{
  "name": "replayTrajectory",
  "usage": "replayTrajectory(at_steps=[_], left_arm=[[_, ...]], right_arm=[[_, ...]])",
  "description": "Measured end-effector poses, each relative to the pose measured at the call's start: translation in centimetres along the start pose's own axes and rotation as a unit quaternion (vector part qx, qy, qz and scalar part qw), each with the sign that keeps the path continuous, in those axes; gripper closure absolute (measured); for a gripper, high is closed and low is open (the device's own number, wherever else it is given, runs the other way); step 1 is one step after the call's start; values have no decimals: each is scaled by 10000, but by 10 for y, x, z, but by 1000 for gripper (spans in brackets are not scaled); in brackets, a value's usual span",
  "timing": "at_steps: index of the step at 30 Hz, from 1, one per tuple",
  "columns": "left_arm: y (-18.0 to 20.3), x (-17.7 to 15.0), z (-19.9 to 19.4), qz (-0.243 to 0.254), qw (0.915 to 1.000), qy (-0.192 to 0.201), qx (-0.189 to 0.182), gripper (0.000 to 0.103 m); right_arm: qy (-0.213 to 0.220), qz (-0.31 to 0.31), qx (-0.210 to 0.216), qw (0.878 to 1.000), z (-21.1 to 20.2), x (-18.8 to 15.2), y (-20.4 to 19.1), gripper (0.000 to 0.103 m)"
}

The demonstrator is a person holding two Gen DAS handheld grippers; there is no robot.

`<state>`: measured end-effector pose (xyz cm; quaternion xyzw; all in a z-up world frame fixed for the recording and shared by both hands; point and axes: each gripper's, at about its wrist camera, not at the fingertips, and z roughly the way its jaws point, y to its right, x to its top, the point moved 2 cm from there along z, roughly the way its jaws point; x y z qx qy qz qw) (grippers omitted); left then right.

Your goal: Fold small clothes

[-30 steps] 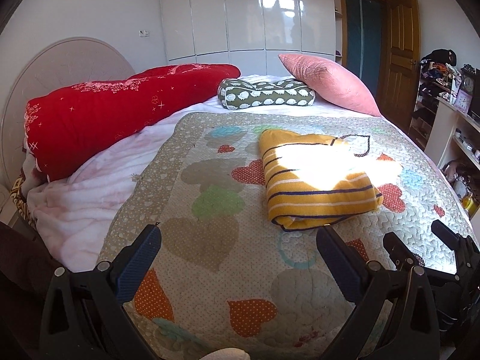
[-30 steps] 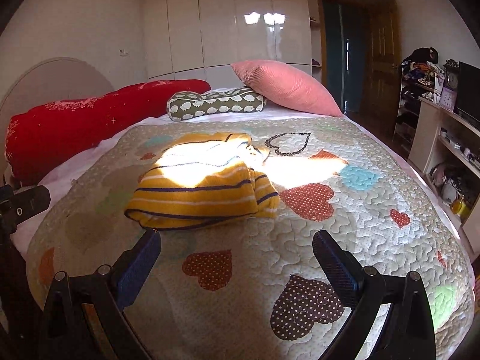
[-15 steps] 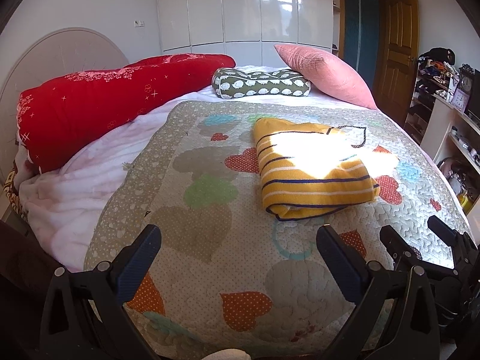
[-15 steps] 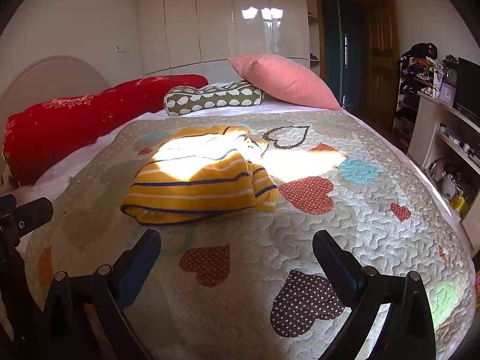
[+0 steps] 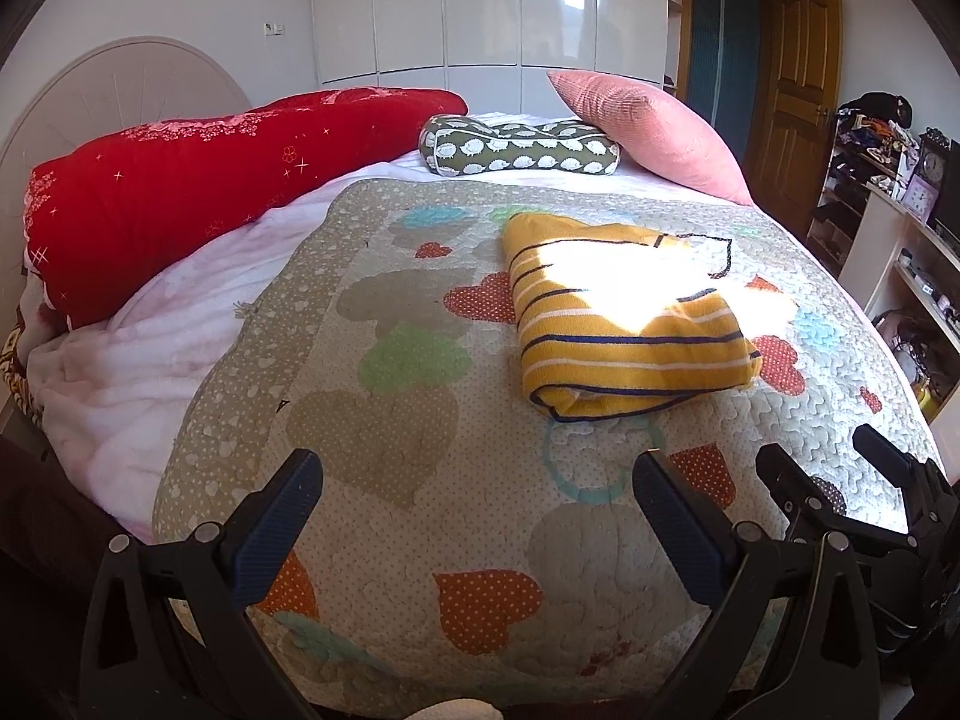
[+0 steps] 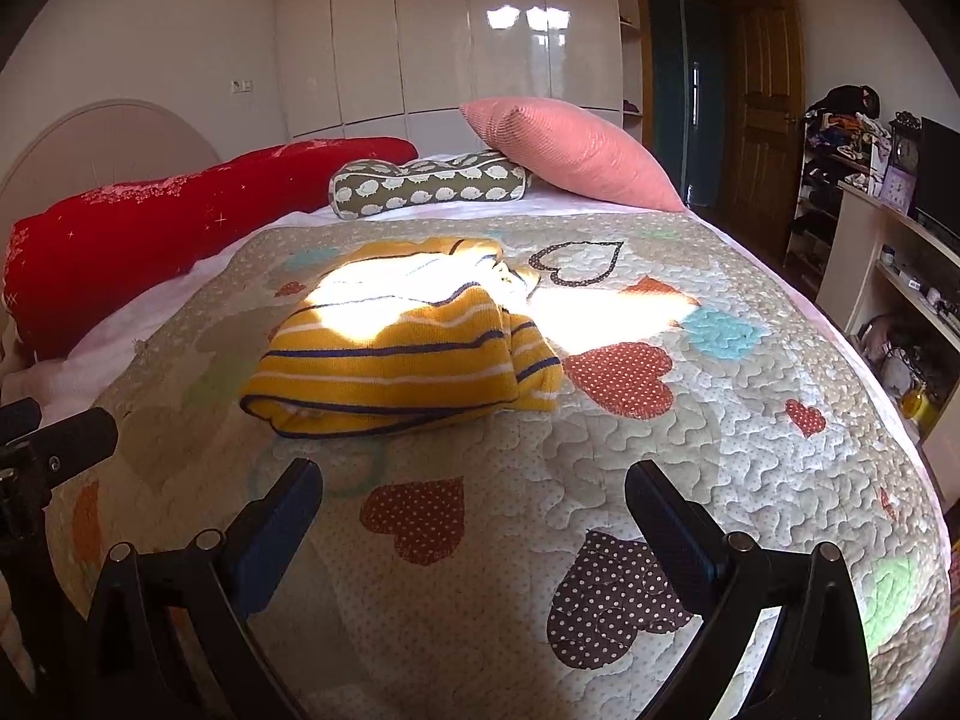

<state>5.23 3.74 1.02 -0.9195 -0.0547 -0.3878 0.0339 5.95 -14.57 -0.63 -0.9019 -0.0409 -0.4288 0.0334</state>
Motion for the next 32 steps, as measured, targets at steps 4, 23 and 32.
replayTrajectory(at_steps=[4,23,32], left_arm=[[0,-1,2,-4,10000,-33,-19,0],[-8,-12,22,-196,9989,-404,-148,0],[-14,-16,32,-367,9972,-605,-235,0]], right_arm=[[-15,-37,5,10000,0,-1,-2,1],[-148,-127,-5,9998,5,-5,-9,1],[-319,-216,98,9992,13,-9,-19,1]])
